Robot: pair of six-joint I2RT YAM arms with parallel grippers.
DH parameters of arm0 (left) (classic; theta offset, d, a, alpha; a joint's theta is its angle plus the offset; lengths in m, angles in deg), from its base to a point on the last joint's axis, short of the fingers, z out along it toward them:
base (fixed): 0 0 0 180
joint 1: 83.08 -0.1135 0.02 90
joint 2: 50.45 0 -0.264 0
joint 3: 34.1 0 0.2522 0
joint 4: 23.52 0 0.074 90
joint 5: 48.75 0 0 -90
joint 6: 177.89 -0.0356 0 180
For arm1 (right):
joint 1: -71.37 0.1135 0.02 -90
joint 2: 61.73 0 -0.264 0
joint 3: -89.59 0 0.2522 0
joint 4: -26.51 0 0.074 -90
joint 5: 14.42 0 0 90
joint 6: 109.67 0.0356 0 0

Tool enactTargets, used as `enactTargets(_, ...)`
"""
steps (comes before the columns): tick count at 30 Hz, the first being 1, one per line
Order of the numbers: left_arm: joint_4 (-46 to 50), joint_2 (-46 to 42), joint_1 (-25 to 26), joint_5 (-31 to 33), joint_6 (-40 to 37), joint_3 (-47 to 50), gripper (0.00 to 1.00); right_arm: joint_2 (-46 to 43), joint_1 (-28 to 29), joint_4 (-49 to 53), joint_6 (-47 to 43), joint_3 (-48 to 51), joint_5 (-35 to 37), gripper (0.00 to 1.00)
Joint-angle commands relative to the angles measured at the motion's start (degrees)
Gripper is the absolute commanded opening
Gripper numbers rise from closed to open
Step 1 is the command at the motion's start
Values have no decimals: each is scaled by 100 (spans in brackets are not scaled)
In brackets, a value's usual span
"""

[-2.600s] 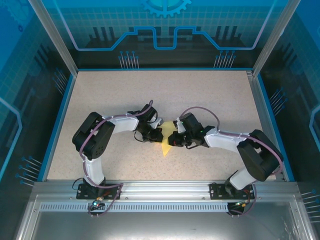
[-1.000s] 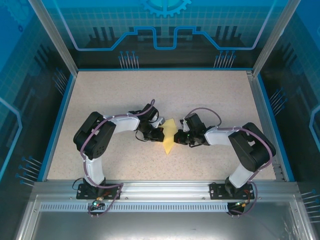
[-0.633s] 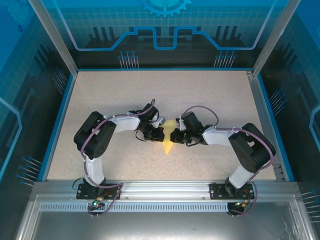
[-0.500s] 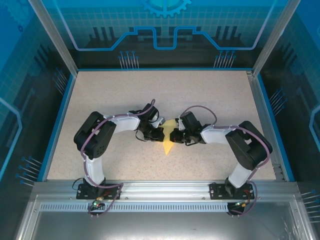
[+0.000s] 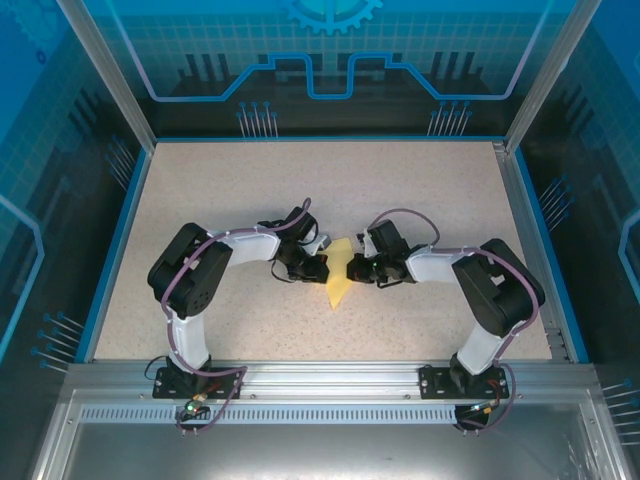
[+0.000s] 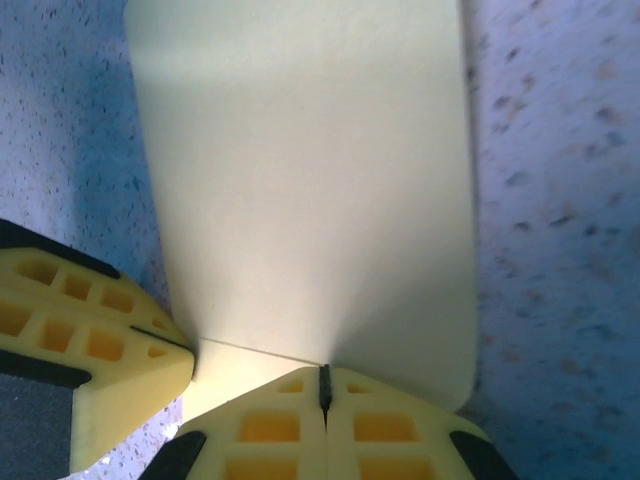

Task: Fold a paper plane with a square sheet of paper (pick it up from the middle)
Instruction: Third fold the triangle at the center of the table.

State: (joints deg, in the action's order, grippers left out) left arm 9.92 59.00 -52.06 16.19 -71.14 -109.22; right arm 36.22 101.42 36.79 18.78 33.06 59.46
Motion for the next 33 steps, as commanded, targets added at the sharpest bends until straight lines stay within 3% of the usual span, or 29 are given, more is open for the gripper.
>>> enactTargets(1,563,648,-18,1627,-181,364,5,69,-250,71,-113,142,51,0)
enactTargets(20,552,560,-18,1575,-146,406,5,-197,-836,302,-231,259,162,0)
enactTargets(33,489,331,-18,1102,-27,201,7,-1443,-777,406,-41,664,-422,0)
